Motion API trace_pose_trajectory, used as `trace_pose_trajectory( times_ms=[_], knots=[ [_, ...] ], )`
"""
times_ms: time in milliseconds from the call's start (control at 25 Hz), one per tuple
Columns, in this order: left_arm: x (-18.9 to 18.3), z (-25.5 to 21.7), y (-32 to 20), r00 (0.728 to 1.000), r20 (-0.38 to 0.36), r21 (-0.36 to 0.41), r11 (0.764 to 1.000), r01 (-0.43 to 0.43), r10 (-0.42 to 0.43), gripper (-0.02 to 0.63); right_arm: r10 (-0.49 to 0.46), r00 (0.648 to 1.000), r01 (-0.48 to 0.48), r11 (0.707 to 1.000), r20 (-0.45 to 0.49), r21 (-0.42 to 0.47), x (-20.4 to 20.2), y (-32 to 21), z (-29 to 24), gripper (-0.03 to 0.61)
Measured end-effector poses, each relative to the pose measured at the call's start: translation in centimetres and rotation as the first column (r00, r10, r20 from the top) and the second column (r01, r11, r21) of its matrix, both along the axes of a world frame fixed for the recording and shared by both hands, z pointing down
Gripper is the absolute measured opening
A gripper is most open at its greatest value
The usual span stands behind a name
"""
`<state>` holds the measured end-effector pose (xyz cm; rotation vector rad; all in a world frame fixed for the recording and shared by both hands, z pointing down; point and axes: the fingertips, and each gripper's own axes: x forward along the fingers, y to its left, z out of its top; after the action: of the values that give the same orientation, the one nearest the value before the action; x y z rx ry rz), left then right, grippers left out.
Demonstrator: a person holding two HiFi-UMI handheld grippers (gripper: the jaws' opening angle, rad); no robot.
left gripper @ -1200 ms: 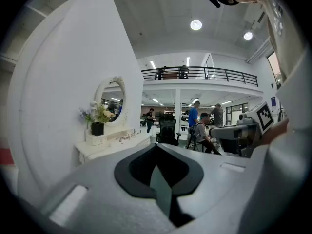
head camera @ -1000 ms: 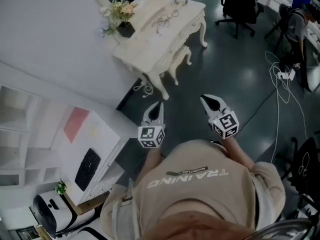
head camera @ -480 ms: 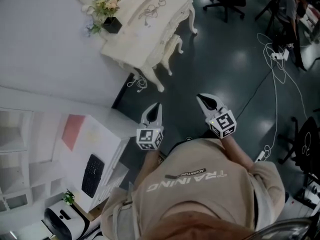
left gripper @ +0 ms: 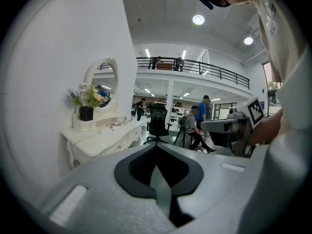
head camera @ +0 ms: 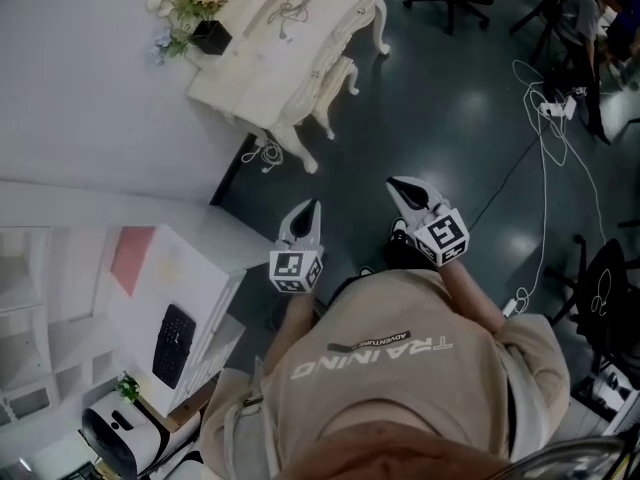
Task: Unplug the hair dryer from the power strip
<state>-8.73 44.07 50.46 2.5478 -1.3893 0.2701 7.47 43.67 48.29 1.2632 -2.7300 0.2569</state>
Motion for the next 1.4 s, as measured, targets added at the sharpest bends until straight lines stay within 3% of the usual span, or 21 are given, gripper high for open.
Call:
trace_pose_trajectory(
  times_ms=[440,640,1040,1400],
  knots=[
    [7.6,-1.9,-8.8,0.995,0.035,0.029,0.996,0.088,-0.089,0.006,-0.122,0.993,0.122,0.992,0.007,0.018,6.6,-10.7,-0.3,0.003],
    [9.3,-1.7,-12.1,0.992,0.051,0.022,0.993,0.117,-0.118,0.006,-0.138,0.99,0.138,0.99,0.031,0.013,8.2,-14.7,0.3,0.003],
    [8.0,0.0,-18.9,0.992,0.057,-0.011,0.994,0.111,-0.111,0.006,-0.143,0.989,0.144,0.989,0.034,-0.019,6.9,-21.4,2.2,0.003],
    [1.5,-1.8,-26.5,0.997,0.029,0.061,0.996,0.068,-0.07,0.006,-0.049,0.999,0.049,0.999,-0.008,0.018,1.7,-27.2,-0.6,0.003]
  ],
)
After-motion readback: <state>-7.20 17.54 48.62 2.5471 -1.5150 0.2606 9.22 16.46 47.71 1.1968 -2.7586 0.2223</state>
